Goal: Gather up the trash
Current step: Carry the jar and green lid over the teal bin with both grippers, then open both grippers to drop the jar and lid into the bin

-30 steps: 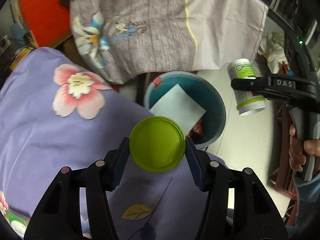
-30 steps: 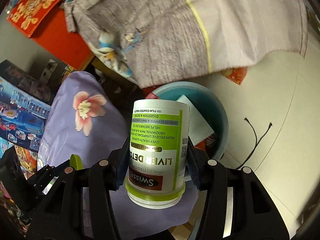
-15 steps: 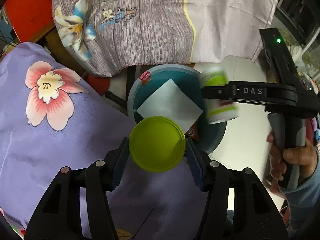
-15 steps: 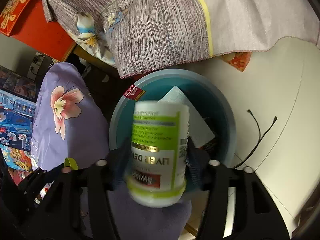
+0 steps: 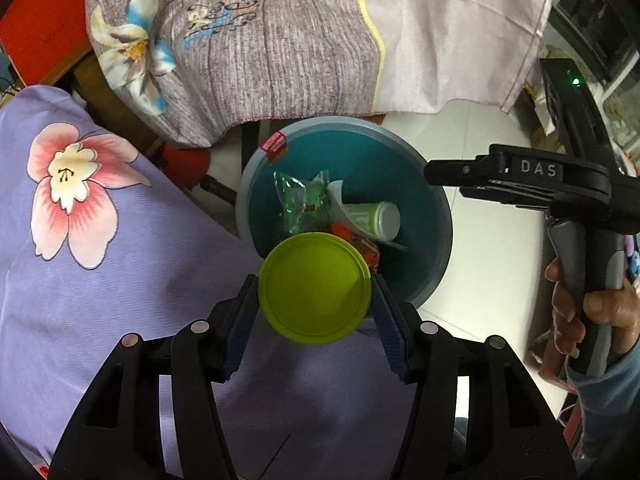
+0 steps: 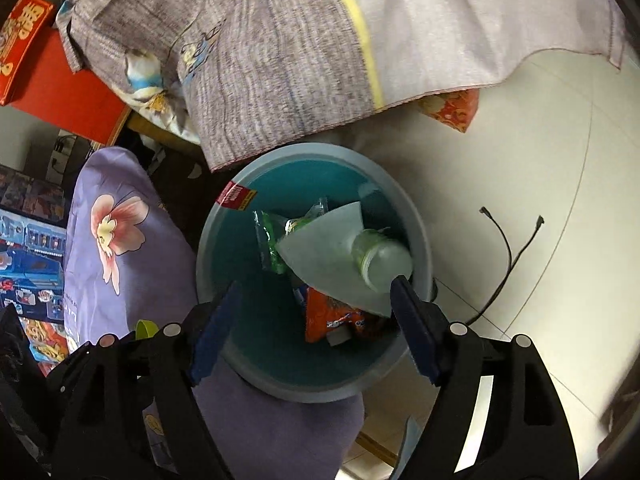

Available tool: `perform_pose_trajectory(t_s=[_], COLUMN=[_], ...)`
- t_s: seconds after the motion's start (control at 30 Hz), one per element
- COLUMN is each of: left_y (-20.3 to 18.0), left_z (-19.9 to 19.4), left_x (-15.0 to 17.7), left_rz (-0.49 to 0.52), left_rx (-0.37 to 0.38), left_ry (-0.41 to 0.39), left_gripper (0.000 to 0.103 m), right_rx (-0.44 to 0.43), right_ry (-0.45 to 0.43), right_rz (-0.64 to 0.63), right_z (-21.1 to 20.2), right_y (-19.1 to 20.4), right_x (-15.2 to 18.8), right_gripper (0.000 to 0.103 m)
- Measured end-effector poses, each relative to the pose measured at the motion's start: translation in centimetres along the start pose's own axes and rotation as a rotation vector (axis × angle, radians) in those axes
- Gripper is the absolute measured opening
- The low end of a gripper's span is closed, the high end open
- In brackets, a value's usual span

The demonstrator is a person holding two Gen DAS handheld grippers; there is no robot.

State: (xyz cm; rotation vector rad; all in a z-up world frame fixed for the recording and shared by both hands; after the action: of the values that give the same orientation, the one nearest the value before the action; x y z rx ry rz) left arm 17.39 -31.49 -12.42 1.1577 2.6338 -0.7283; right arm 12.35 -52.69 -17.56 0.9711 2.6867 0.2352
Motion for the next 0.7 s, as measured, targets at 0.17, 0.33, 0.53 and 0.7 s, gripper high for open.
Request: perform_pose_trajectory(t_s=[0.17,0.33,0.53,0.7], left_y=[-0.3,-0.6,-1.4,-1.0], left_z=[1.0,2.6,3.5,2.5], left_x=[-0.2,-0.9,-1.4,-1.6], left_rz=[0.013,0.023,0.022,-0.008], left_rx=[0.003,0.008,0.026,0.017], left_ry=[0.017,0.040,0.048,0.017], left_gripper=[0.057,0.057,0.063,0.085], right_rx=[0.003,0.010,0.020,0.018], right_ry=[0.002,0.005,0.010,0.013], right_rz=[0.014,0.035,0.050,0.049], right_z=[-0.2,-0.4,-0.7,-0.9], right_y=[-0.8,-1.5,-2.0,-1.8], right_x=[0.2,0.4,0.5,0.7], right_gripper=[0.076,0.076,0.077,0.078])
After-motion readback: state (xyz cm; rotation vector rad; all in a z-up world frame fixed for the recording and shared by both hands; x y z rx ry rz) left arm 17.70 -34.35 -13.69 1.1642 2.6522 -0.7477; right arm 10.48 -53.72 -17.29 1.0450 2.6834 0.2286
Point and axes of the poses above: each gripper's, at about its wrist camera, not at the fingertips, and z roughly the way its jaws point, y to its left, x to its underside, the point moved 3 cm from there along z, roughly the way its jaws point, and after that the axes turned 15 degrees about x, right-handed, at the moved point
